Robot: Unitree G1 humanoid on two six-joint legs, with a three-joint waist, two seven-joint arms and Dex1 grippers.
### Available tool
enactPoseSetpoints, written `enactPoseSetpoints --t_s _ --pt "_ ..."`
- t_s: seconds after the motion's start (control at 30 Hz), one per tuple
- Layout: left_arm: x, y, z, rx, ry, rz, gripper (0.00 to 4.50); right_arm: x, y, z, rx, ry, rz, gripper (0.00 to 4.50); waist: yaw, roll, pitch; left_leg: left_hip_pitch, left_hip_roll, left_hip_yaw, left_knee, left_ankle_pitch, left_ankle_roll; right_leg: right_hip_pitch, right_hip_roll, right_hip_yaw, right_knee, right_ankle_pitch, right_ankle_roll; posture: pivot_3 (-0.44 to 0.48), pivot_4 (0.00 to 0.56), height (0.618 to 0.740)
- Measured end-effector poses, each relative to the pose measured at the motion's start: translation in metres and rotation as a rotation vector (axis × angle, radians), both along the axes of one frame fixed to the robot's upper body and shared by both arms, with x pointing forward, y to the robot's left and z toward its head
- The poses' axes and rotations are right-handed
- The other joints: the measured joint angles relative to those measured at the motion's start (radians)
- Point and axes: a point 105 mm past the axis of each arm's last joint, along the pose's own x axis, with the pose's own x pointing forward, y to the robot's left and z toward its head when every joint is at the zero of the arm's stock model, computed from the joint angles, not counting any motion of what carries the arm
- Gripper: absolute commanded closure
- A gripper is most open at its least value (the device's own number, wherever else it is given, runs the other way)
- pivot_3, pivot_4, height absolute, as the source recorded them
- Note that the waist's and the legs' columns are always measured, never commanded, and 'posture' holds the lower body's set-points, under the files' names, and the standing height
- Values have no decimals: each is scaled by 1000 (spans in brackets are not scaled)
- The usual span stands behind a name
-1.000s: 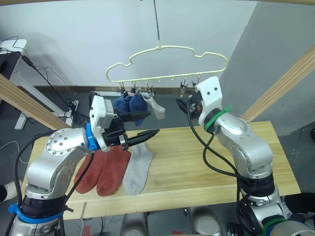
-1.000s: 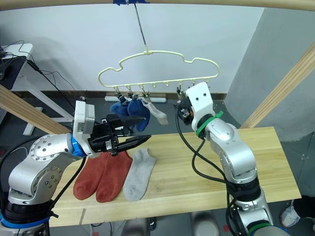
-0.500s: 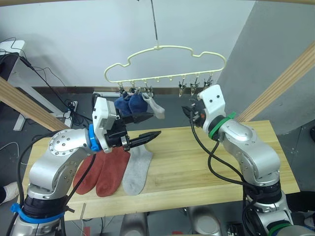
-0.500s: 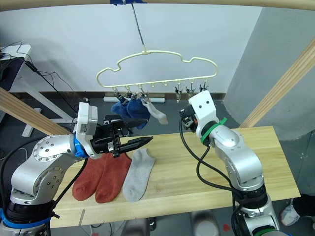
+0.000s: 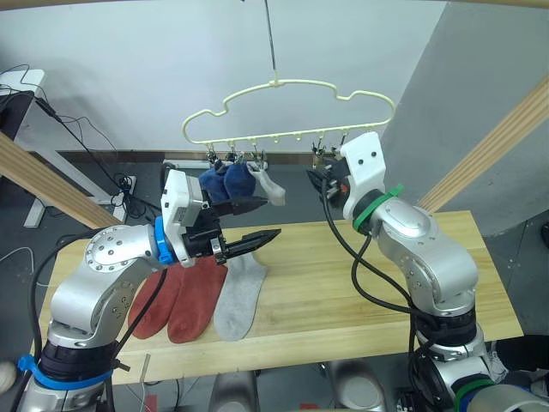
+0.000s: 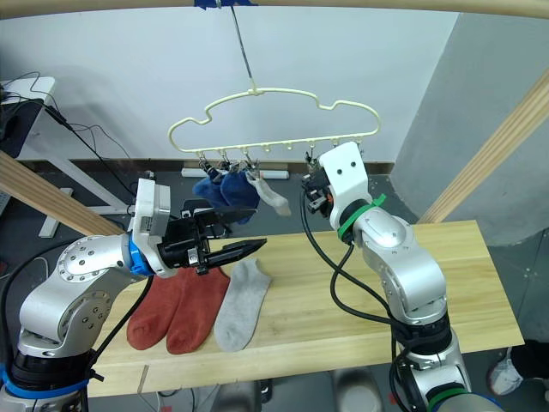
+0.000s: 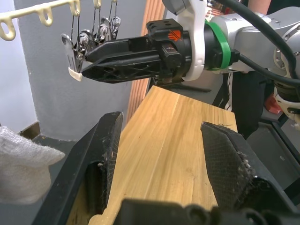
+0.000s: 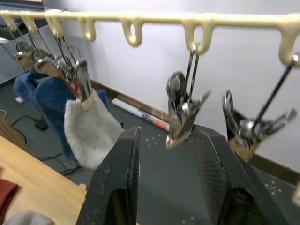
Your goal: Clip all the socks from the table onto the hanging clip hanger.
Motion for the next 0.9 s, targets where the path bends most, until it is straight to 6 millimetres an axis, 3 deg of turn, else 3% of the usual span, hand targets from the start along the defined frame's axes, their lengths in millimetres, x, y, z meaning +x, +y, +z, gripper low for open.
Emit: enactPoseSetpoints --t_s 0.4,0.9 --pt "7 0 11 -96 -10 38 1561 8 13 8 38 -35 3 2729 0 0 0 0 0 0 0 0 0 0 0 0 0 0 0 -202 282 740" --pt "10 3 8 -101 10 66 1561 7 20 11 88 -34 8 2729 0 0 0 0 0 0 0 0 0 0 0 0 0 0 0 -201 287 740"
